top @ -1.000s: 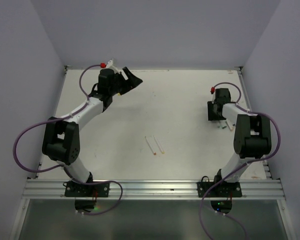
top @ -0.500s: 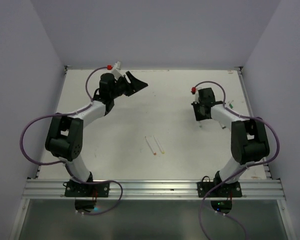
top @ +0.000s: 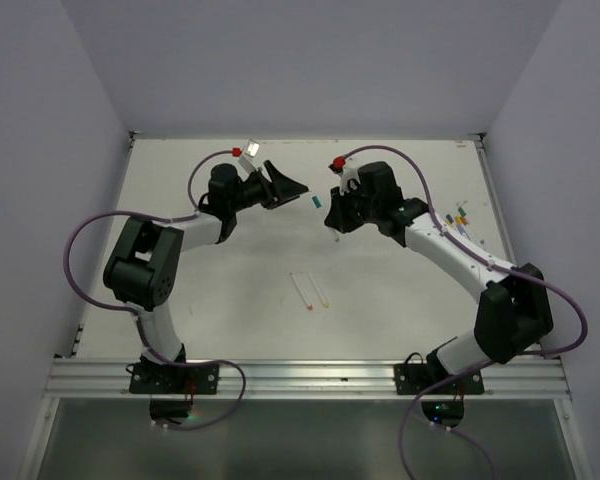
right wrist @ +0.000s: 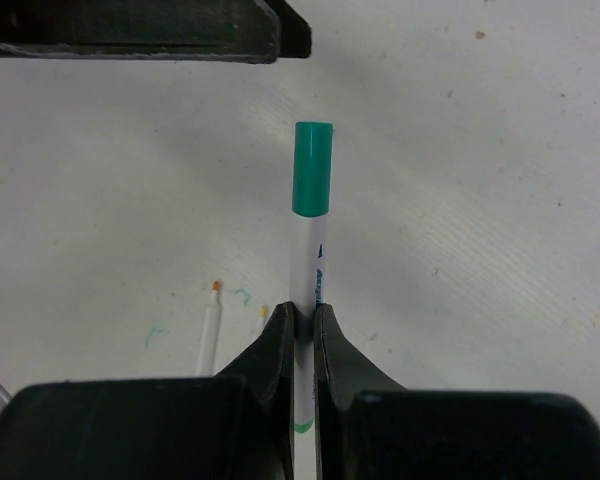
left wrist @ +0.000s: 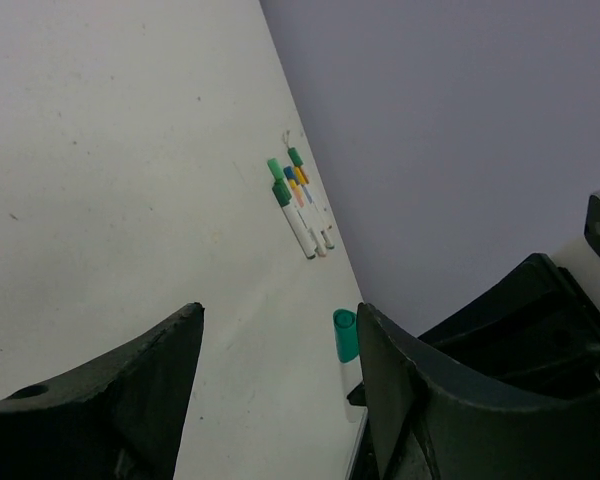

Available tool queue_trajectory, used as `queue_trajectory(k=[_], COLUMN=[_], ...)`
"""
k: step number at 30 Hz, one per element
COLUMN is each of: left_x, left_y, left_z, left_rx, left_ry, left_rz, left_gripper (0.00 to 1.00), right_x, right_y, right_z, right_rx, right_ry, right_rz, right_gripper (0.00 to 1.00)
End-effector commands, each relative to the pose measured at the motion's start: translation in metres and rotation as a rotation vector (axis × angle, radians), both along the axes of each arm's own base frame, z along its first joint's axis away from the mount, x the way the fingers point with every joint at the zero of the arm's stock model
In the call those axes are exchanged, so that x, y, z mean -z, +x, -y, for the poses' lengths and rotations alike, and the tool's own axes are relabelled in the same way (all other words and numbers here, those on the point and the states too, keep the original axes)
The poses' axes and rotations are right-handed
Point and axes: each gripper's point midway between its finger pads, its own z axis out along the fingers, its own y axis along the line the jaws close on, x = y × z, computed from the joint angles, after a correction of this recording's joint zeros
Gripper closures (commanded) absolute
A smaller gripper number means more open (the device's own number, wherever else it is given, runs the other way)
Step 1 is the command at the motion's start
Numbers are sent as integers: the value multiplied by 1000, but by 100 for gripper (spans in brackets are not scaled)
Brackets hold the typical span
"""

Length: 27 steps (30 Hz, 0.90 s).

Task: Open the pen caps

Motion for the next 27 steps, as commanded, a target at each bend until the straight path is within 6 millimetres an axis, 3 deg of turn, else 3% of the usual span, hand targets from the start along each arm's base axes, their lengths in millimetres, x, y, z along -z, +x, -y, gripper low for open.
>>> queue_trajectory(k=[1,11,27], left_x=[-26,-24,-36], left_y=[-8,-20,-23], left_z=[6,18,15], left_rx=[20,52,47], left_ry=[-20,-31,-38], left_rz=[95,79,98], left_gripper=[34,36,37], right_x=[-28,-29,-21], right_y=[3,8,7], right_z=[-24,-44,-44], right_rx=[-39,-52,-39], right_ry=[89,104,89], right_rz=[33,29,31], right_gripper=[100,100,100])
